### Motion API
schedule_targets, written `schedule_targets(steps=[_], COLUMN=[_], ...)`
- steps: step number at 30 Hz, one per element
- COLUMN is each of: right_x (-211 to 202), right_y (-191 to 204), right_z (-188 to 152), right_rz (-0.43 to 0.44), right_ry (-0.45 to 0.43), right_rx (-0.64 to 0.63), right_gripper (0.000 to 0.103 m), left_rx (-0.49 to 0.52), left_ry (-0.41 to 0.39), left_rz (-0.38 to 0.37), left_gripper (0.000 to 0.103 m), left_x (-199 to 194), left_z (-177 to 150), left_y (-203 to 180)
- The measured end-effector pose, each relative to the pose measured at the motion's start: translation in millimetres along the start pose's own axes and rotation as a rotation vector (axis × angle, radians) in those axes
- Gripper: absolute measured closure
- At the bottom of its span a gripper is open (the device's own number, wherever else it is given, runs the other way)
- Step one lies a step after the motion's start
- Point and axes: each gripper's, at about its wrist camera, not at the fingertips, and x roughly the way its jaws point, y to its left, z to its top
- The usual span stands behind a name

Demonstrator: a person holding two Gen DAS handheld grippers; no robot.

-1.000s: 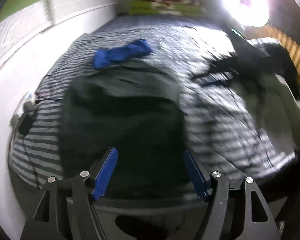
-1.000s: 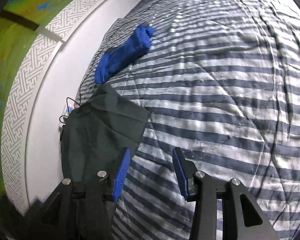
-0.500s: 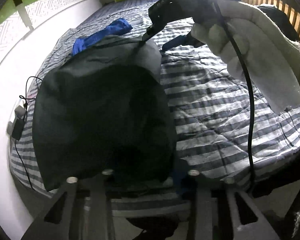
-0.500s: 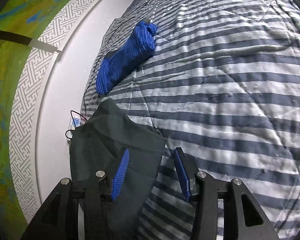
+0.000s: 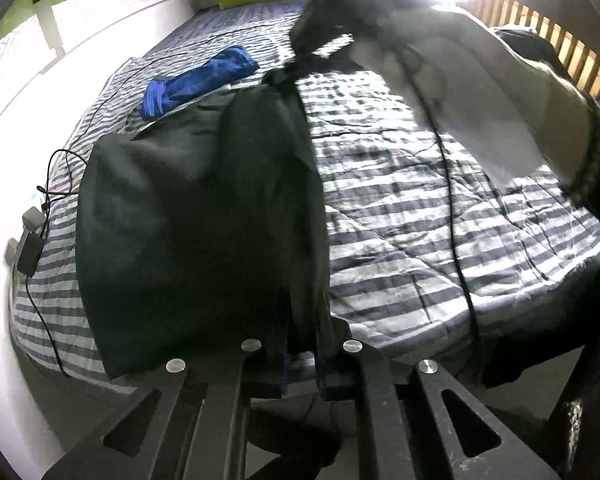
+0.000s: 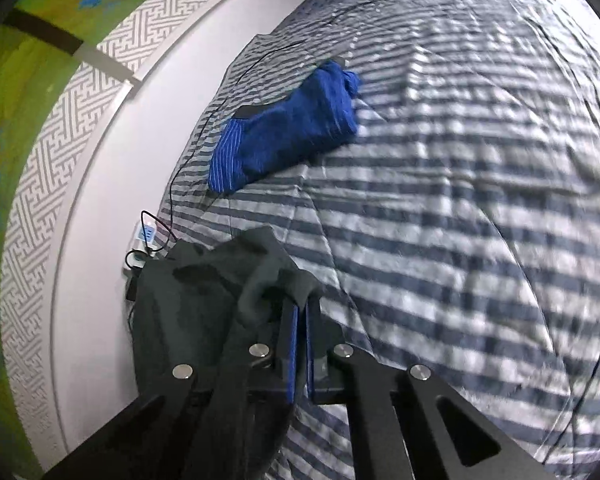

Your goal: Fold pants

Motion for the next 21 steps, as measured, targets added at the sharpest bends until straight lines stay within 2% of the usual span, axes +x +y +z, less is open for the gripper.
schedule_targets(steps=[5, 8, 9, 12, 14, 17, 21], right_x=[10.5, 13.4, 12.9, 3.3, -10.8, -31.6, -47.8], right_y=[17.8, 15.8, 13.1, 8.4, 16.9, 32.1, 49.8], right_z=[1.7, -1.1, -0.6, 0.8, -2.4, -14.2, -38.0], right_rz=[-0.101, -0.192, -0.212, -0.246, -0.308, -0.318, -0.313], right_ry=[0.008, 0.016, 0.016, 0.002, -0.044, -0.085, -0.092], right_rx=[-0.082, -0.113, -0.113, -0.129, -0.186, -0.253, -0.318], right_gripper=[0.101, 0.1, 0.095, 0.091, 0.089, 0.08, 0.079], left_rx=[0.022, 0.024, 0.021, -0.01, -0.048, -0.074, -0.131], left_ry=[0.009, 0.036, 0.041, 0.042, 0.024, -0.027, -0.07], left_rz=[-0.014, -0.06, -0.073, -0.117, -0.127, -0.07, 0.002], left_gripper=[0.093, 0.083, 0.081, 0.079, 0.079, 0.078, 0.078], left_x=[9.0, 11.5, 9.8, -4.1, -17.9, -34.7, -36.1], left_z=[-3.1, -4.9, -6.2, -8.9, -6.9, 1.9, 21.4], left_y=[-7.6, -10.3, -10.6, -5.7, 4.6, 24.5, 61.7])
